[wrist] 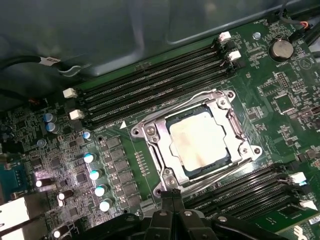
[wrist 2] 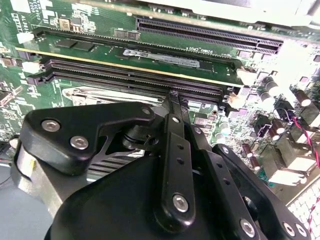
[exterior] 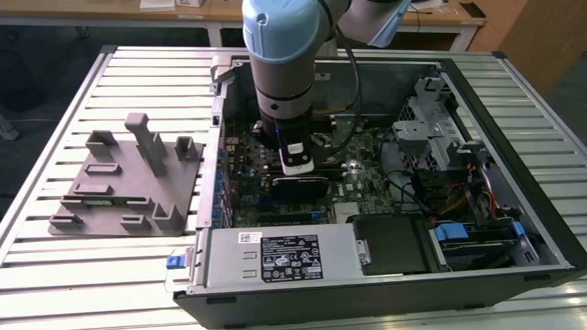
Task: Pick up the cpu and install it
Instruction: 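Install the second cpu locking lever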
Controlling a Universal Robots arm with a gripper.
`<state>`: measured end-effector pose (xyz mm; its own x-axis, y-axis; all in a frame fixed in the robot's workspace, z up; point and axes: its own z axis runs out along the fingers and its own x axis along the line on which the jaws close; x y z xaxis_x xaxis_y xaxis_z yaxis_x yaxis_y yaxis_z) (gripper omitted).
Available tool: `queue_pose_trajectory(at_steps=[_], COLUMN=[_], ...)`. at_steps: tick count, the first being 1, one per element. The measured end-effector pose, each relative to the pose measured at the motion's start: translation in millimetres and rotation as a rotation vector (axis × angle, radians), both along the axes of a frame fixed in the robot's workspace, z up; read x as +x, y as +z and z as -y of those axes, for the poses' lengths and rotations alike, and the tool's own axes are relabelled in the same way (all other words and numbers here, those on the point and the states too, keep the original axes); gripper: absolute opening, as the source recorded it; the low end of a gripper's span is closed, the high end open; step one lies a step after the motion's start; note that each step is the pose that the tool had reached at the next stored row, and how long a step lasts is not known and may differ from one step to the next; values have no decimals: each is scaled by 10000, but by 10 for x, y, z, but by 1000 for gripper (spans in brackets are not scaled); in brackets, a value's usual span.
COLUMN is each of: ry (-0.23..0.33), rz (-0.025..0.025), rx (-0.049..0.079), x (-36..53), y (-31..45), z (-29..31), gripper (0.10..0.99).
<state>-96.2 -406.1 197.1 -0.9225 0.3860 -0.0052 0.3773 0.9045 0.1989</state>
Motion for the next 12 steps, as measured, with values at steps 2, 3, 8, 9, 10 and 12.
queue_pose_trajectory(at_steps=[2, 3, 8, 9, 10, 12], ry=[0, 1, 0, 0, 0, -1], rz=[-2, -3, -1, 0, 1, 1], rx=[33, 52, 135, 158, 168, 172], x=[-6, -8, -16, -17, -18, -22], y=[-6, -9, -22, -25, -28, -35], z=[1, 1, 0, 0, 0, 0], gripper=[106, 106, 106, 106, 106, 106])
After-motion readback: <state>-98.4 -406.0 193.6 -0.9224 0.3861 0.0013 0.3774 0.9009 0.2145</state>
